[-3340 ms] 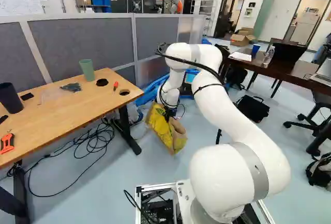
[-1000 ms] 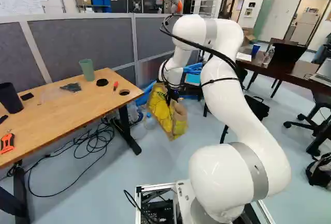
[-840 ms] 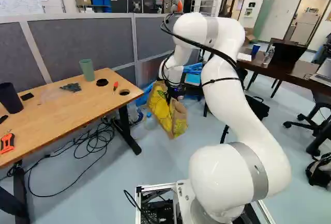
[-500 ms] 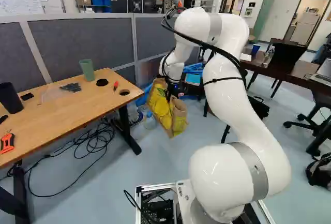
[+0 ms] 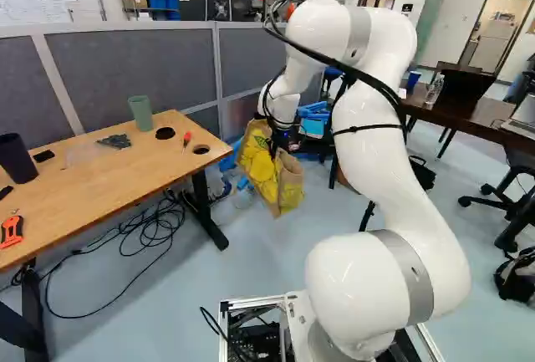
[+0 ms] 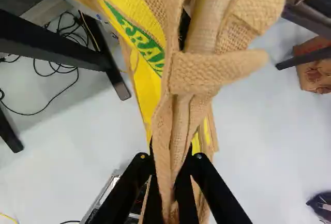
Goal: Pick up the bag on the ground and place it on the table
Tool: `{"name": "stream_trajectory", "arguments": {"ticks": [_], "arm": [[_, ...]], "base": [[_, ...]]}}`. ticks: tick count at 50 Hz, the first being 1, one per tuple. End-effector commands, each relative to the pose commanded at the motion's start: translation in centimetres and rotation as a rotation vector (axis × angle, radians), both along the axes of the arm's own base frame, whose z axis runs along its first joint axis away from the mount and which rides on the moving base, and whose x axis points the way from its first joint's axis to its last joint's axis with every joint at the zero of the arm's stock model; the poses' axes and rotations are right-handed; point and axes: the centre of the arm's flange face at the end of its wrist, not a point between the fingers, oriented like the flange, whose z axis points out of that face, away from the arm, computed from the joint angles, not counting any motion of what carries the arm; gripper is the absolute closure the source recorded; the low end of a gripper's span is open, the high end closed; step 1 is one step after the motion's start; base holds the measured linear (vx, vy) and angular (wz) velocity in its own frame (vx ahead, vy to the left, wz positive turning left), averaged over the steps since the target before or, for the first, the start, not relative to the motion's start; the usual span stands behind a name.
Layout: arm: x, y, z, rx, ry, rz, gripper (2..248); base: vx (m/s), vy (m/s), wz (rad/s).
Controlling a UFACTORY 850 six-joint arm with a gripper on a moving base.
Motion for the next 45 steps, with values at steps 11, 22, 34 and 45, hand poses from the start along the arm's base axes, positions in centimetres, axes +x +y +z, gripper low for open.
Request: {"name": "stream_trajectory", "arguments": {"ticks": [11, 22, 34, 45], "arm": [[-0.4, 0.0, 1.6, 0.0, -0.019, 0.0, 227], [-0.9, 0.0, 3.2, 0.002, -0.026, 0.001, 227], [-1.7, 0.0, 4.8, 0.007, -0.014, 0.004, 227], [-2.4, 0.1, 6.3, 0.011, -0.001, 0.007, 227]], "base": [[0.0, 0.0, 0.0], [0.0, 0.0, 0.0], [0.0, 0.0, 0.0], [0.0, 0.0, 0.0]]}}
